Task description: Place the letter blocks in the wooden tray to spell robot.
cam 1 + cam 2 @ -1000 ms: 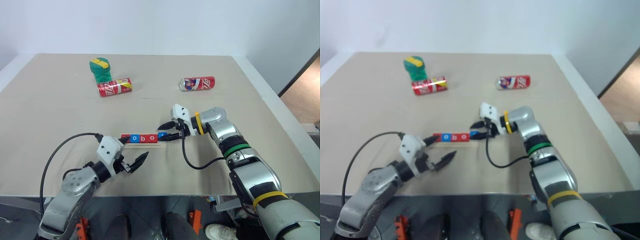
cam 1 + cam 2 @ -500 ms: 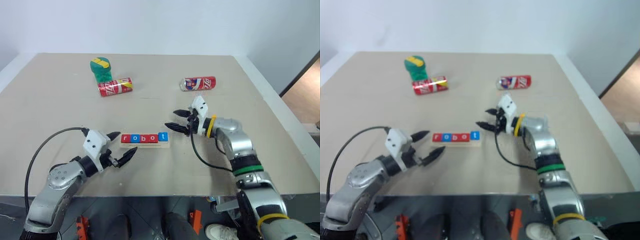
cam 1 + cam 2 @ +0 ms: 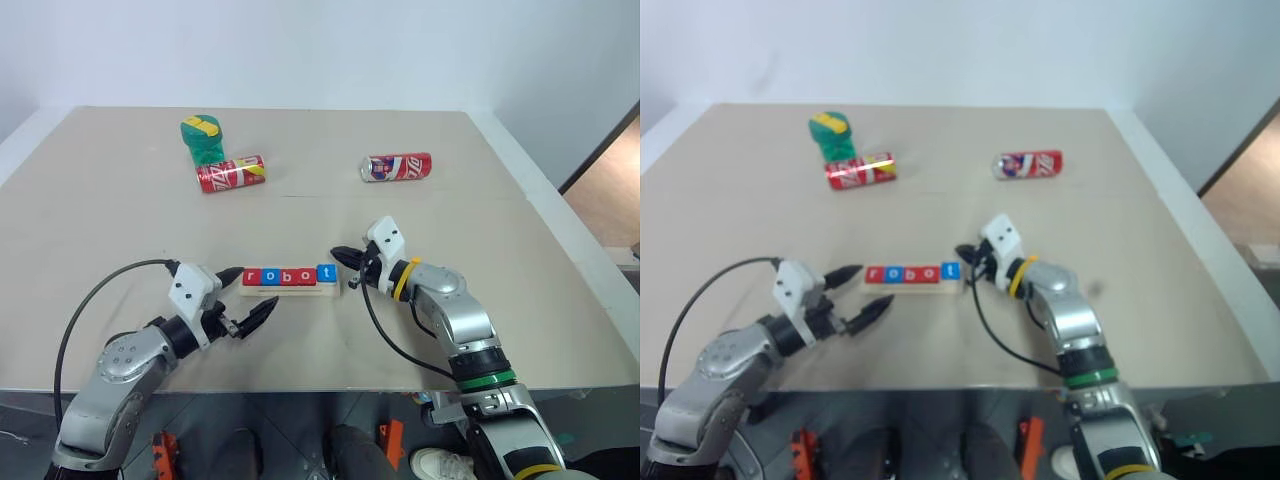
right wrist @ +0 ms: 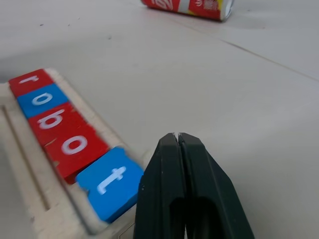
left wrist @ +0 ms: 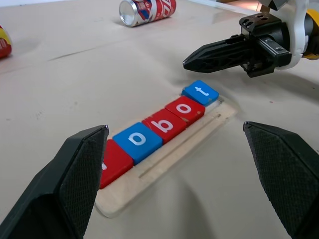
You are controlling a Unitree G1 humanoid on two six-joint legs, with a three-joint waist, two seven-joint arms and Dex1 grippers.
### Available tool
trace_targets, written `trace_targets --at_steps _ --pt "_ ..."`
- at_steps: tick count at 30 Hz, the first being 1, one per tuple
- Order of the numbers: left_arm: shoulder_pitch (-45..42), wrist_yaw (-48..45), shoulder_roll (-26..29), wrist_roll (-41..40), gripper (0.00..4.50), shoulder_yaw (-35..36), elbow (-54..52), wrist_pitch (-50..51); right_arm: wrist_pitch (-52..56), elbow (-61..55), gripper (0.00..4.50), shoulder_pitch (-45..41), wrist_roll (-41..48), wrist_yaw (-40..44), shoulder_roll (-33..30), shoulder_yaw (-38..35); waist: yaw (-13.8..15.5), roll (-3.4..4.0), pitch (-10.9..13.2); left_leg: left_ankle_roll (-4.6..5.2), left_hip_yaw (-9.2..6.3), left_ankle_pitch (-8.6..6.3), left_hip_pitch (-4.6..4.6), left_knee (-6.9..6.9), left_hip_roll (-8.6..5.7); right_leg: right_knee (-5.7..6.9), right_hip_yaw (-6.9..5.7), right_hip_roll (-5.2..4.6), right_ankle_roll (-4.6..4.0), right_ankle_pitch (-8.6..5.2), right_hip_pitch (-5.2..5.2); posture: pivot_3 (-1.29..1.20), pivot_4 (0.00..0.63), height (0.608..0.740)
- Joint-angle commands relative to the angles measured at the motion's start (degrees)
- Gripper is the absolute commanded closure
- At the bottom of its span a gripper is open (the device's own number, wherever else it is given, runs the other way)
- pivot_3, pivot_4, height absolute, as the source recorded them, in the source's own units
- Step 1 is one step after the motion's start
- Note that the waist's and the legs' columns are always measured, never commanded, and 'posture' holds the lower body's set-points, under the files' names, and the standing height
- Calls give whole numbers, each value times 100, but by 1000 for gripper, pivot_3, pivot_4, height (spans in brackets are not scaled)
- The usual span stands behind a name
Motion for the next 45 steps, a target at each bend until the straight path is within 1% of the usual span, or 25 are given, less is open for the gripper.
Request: trace_targets --at_steps 1,6,12,31,45 --pt "-18 7 -9 -19 0 -13 -239 -105 24 -369 4481 38 20 -99 -8 17 2 0 0 0 -1 0 0 0 0 0 -1 0 0 0 0 0 150 740" --pt "-29 -16 -13 -14 0 -55 -234 -109 138 -550 4481 168 36 -114 -28 111 2 0 0 0 1 0 0 0 0 0 1 0 1 -1 0 0 150 740" --pt "-26 -24 -11 4 0 -80 -215 -133 79 -381 4481 111 8 -306 -64 11 1 0 0 0 1 0 0 0 0 0 1 0 1 -1 0 0 150 740" --pt "57 -66 43 60 0 -109 -147 -263 147 -420 4481 228 40 -262 -128 184 1 0 0 0 1 0 0 0 0 -1 1 0 1 -2 0 0 150 740" --pt "24 -151 54 117 0 -37 -24 -309 71 -509 4481 211 5 -261 -182 136 1 0 0 0 1 0 0 0 0 -1 1 0 1 -2 0 0 150 740"
